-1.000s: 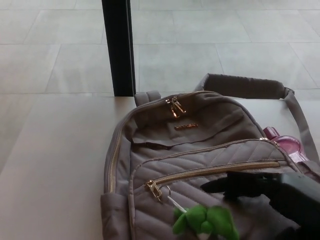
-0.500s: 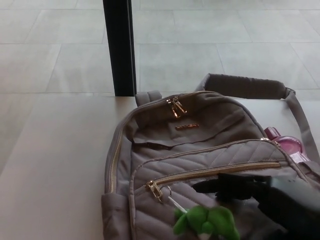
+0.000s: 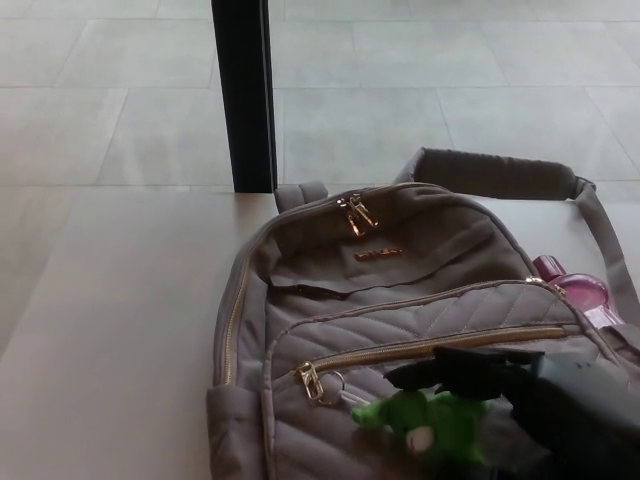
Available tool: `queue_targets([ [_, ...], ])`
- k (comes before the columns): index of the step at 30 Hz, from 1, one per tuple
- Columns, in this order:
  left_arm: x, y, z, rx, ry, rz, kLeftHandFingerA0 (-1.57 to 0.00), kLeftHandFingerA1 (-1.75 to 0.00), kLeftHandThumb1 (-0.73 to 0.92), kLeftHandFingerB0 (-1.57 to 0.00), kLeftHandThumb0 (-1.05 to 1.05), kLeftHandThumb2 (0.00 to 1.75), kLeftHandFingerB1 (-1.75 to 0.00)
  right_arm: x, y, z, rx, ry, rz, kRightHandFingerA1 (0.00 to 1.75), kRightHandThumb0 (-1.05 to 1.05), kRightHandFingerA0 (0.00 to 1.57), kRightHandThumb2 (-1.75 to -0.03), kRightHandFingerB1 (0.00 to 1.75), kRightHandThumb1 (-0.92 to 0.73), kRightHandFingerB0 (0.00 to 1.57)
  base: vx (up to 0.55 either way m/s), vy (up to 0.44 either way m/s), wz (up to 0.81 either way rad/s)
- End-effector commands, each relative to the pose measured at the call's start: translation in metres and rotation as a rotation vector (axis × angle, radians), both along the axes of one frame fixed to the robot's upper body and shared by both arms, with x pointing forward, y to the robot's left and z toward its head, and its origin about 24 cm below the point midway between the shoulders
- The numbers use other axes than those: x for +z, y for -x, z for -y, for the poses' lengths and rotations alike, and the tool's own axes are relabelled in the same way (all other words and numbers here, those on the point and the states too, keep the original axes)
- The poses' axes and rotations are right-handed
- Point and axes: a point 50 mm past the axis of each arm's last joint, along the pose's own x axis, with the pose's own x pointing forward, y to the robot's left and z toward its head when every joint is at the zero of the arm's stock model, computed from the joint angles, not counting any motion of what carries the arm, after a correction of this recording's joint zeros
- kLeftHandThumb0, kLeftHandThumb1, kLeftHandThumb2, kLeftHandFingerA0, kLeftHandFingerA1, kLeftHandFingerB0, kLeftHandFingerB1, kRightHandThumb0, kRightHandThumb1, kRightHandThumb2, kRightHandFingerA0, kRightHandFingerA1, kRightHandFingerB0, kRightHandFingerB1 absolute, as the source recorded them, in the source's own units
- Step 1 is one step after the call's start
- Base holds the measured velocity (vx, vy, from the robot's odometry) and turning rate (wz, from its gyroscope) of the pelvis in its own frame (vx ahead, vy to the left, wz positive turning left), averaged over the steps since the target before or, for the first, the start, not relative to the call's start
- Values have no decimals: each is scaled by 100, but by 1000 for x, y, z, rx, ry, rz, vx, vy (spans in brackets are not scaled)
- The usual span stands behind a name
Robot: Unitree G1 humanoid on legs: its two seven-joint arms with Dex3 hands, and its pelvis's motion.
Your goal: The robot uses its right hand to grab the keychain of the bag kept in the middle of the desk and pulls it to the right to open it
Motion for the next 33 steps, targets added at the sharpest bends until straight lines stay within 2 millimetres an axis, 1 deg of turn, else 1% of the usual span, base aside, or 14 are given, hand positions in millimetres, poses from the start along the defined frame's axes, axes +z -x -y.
queue_targets([
  [1, 6, -1, -7, -30, -23, -5, -53, -64, 44, -57, -65, 86, -55, -14, 4, 0, -26, 41, -55, 95, -45, 112, -60, 42, -67, 52, 0, 0, 0],
  [3, 7, -1, -6, -29, -10, 10, -60, -55, 52, -66, -60, 57, -45, -14, 4, 0, -27, 19, -54, 96, -42, 114, -60, 43, -67, 53, 0, 0, 0],
  [17, 7, -1, -6, -44, -22, -6, -57, -55, 54, -67, -60, 57, -43, -26, 8, -2, -30, 40, -71, 138, -29, 108, -61, 46, -66, 59, 0, 0, 0],
  [18, 7, -1, -6, -43, -20, -3, -52, -63, 45, -58, -66, 88, -55, -26, 7, -2, -35, 48, -74, 147, -29, 105, -64, 47, -65, 58, 0, 0, 0],
  [20, 8, -3, -6, -50, -19, 5, -56, -63, 44, -56, -62, 87, -55, -28, 7, 0, -46, 58, -72, 149, -27, 105, -66, 48, -65, 58, 0, 0, 0],
  [21, 8, -3, -7, -51, -21, 0, -59, -53, 53, -67, -59, 57, -44, -29, 7, 0, -49, 63, -75, 157, -26, 104, -68, 49, -63, 59, 0, 0, 0],
  [24, 8, -3, -6, -49, -18, 11, -60, -54, 53, -67, -58, 57, -45, -31, 7, 1, -51, 72, -74, 158, -26, 103, -69, 49, -62, 59, 0, 0, 0],
  [26, 9, -6, -7, -61, -22, 10, -46, -62, 46, -66, -66, 88, -59, -37, 7, 4, -53, 90, -102, 173, -24, 89, -69, 48, -64, 63, 0, 0, 0],
  [27, 9, -7, -7, -64, -25, 8, -46, -62, 46, -66, -66, 88, -59, -38, 7, 4, -52, 93, -108, 173, -24, 89, -69, 48, -64, 63, 0, 0, 0],
  [28, 9, -7, -7, -65, -27, 6, -53, -55, 53, -71, -62, 57, -45, -40, 8, 3, -47, 100, -109, 173, -23, 84, -71, 49, -64, 66, 0, 0, 0],
  [29, 9, -8, -6, -66, -27, 10, -52, -63, 45, -65, -65, 88, -58, -40, 8, 4, -46, 111, -109, 175, -23, 83, -72, 51, -66, 71, 0, 0, 0],
  [30, 8, -9, -5, -64, -26, 17, -53, -56, 52, -72, -61, 57, -46, -41, 8, 3, -32, 129, -107, 175, -17, 89, -73, 55, -65, 79, 0, 0, 0],
  [32, 8, -9, -6, -72, -37, 9, -50, -63, 45, -67, -65, 88, -59, -43, 9, 2, -18, 141, -111, 171, -25, 84, -76, 61, -65, 83, 0, 0, 0],
  [33, 8, -9, -6, -69, -35, 11, -53, -57, 54, -72, -61, 57, -45, -44, 9, 1, -15, 160, -126, 161, -25, 88, -83, 68, -63, 87, 0, 0, 0],
])
